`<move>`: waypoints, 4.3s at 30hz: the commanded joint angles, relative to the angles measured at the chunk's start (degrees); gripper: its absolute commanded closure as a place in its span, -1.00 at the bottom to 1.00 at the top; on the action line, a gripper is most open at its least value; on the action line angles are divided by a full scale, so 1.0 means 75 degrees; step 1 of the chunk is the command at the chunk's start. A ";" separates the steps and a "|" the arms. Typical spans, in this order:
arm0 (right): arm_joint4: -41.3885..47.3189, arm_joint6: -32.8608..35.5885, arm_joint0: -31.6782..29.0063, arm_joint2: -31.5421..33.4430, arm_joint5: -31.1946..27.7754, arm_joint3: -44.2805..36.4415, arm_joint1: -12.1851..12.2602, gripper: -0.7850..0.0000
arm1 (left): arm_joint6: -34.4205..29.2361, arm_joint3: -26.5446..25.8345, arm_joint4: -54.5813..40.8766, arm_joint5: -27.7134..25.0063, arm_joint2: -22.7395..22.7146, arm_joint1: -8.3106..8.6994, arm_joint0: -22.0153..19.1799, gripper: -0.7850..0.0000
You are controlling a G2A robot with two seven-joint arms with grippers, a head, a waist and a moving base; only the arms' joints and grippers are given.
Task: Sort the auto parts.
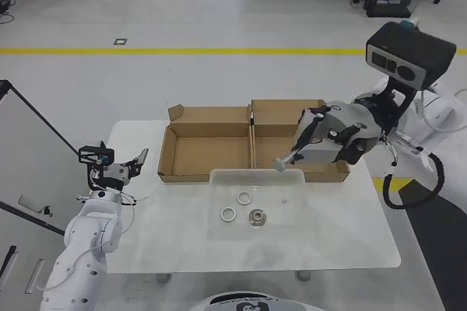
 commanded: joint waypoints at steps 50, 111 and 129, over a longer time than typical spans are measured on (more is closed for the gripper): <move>0.1877 0.0420 -0.1463 0.0893 0.0423 -0.0834 -0.0728 1.00 | 0.0000 0.0000 0.0000 0.0000 0.0000 0.0000 0.0000 -1.00; 0.2265 0.0470 -0.2711 0.1406 0.0557 -0.1417 -0.1980 1.00 | 0.0000 0.0000 0.0000 0.0000 0.0000 0.0000 0.0000 -1.00; 0.2265 0.0470 -0.2711 0.1406 0.0557 -0.1417 -0.1980 1.00 | 0.0000 0.0000 0.0000 0.0000 0.0000 0.0000 0.0000 -1.00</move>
